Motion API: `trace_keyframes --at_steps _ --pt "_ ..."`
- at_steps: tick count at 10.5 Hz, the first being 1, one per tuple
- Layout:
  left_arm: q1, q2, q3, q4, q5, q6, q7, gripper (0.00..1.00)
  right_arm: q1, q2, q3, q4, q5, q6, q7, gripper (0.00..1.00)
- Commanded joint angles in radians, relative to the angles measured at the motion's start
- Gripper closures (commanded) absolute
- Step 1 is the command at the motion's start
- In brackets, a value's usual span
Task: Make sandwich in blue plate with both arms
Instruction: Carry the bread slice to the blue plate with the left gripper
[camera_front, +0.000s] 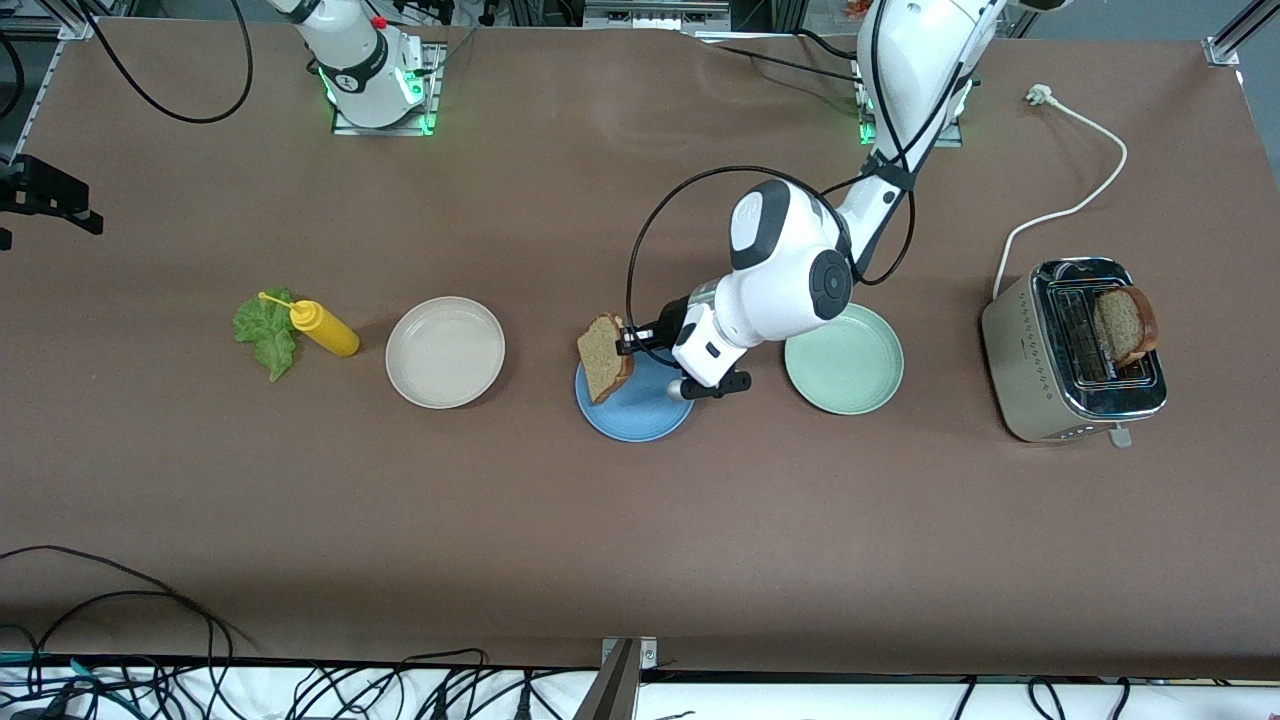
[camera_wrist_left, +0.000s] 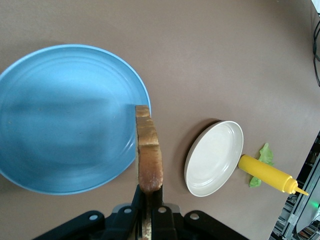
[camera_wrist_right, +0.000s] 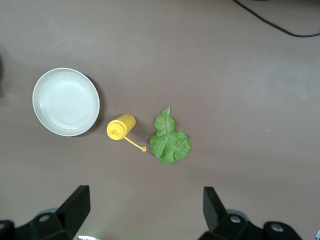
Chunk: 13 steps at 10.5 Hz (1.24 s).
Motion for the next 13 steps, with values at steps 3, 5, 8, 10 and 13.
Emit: trace_keyframes --at_steps 3,5,8,10,13 --pt "-0.017 0.043 0.022 0.033 0.005 0.022 0.014 1.00 -0.003 0.000 0.002 0.018 0.019 -0.018 -0.004 0.00" --pt "-0.017 0.057 0.022 0.035 0.034 0.038 0.014 1.00 -0.003 0.000 0.000 0.017 0.021 -0.018 -0.004 0.00" --pt "-0.017 0.068 0.032 0.035 0.034 0.054 0.025 1.00 -0.003 0.000 -0.001 0.017 0.019 -0.018 -0.005 0.00" --pt "-0.018 0.069 0.032 0.035 0.034 0.058 0.031 1.00 -0.003 0.000 -0.001 0.017 0.021 -0.018 -0.005 0.00" --pt "-0.018 0.075 0.032 0.035 0.032 0.058 0.030 1.00 -0.003 0.000 0.000 0.017 0.019 -0.018 -0.004 0.00"
